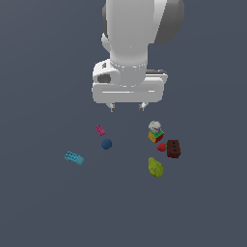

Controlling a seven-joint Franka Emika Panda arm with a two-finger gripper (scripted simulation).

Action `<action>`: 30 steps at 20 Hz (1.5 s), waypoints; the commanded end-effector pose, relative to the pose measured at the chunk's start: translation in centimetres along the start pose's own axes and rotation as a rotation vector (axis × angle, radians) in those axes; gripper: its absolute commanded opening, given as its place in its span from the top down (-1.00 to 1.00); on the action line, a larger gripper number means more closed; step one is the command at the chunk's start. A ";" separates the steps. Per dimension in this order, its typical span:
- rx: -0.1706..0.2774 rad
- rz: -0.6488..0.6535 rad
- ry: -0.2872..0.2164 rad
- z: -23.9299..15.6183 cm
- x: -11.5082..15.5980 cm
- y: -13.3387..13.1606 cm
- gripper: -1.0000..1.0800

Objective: Pick up a designated object from a clutter of objects.

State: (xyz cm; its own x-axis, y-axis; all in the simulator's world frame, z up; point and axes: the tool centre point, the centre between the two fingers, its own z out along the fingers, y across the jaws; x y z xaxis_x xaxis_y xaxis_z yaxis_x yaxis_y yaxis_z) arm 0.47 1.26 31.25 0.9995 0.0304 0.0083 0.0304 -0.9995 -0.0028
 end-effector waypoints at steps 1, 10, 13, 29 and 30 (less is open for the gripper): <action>0.000 0.000 0.000 0.0 0.0 0.0 -0.92; 0.030 0.017 0.032 -1.7 0.6 -1.5 -0.92; 0.031 0.018 0.032 -1.8 0.6 -1.6 -0.92; 0.018 -0.015 0.020 6.9 1.2 2.6 -0.92; 0.017 -0.020 0.019 7.9 1.1 3.1 -0.92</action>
State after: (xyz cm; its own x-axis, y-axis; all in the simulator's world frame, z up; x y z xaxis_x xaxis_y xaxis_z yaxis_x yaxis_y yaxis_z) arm 1.80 -1.02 24.85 0.9986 0.0439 0.0300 0.0446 -0.9988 -0.0217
